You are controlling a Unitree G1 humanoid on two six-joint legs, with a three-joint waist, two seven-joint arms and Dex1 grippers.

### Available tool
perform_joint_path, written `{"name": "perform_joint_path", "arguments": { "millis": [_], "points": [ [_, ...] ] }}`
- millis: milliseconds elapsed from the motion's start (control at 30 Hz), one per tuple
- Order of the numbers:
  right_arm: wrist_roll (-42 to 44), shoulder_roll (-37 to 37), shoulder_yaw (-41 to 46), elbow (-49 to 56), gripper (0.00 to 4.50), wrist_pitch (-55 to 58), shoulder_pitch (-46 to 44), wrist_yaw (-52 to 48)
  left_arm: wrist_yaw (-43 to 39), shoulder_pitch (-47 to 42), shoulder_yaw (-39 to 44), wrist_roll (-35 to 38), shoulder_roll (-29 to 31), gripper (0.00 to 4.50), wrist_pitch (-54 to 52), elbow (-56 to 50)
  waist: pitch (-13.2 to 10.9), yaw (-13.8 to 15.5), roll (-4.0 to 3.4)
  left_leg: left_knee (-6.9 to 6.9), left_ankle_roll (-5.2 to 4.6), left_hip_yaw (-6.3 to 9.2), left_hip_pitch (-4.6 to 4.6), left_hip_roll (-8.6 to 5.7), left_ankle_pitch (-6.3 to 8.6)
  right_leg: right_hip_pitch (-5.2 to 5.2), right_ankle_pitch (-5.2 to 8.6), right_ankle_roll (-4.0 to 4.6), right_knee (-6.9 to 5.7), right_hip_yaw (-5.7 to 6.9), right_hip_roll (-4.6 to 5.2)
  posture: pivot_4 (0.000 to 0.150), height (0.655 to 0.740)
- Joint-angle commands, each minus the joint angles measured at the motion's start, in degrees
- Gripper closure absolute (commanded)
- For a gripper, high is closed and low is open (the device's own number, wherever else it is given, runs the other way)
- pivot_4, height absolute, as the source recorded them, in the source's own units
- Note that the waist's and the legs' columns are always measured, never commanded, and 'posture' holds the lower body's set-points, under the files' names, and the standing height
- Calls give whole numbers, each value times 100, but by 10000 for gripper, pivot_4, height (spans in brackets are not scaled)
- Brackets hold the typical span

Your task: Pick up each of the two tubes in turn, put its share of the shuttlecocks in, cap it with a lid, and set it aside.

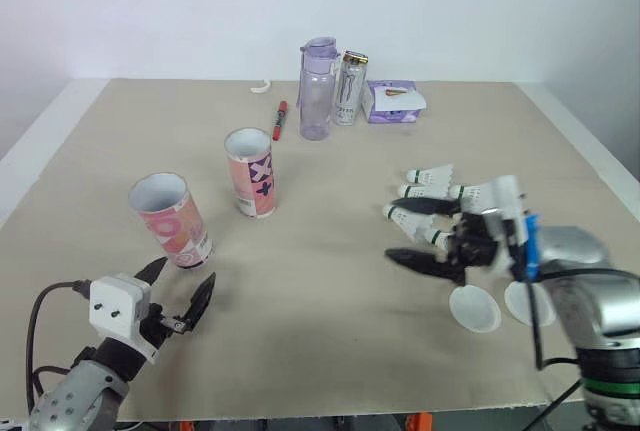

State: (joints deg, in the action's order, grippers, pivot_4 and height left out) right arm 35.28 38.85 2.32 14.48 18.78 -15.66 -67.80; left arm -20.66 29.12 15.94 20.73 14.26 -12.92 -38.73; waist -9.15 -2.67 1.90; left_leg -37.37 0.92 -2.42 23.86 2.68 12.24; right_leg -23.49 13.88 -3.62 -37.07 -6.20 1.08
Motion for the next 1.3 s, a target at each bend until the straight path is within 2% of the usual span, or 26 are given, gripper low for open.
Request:
{"name": "perform_joint_path", "arguments": {
  "millis": [33,400,1300],
  "points": [
    [-294,-328,-431,-77,0,-338,-301,-56,195,-300,284,107,-61,314,176,250,-1,3,4,-2,0,5,3,-1,0,0,0,2,0,5,1,1500,7400],
    [-644,-573,-755,-264,0,-535,-563,-50,-229,-1295,261,306,374,314,69,1400,-1,1,6,-2,3,6,10,4,2,-6,-5,13,-1,15,-3,1500,7400],
    [-699,-642,-782,-41,0,-432,-507,224,-1496,-3126,-76,384,1265,314,-137,3355,0,6,7,-2,2,19,12,7,1,-4,-14,5,-7,30,-8,1500,7400]
  ]
}}
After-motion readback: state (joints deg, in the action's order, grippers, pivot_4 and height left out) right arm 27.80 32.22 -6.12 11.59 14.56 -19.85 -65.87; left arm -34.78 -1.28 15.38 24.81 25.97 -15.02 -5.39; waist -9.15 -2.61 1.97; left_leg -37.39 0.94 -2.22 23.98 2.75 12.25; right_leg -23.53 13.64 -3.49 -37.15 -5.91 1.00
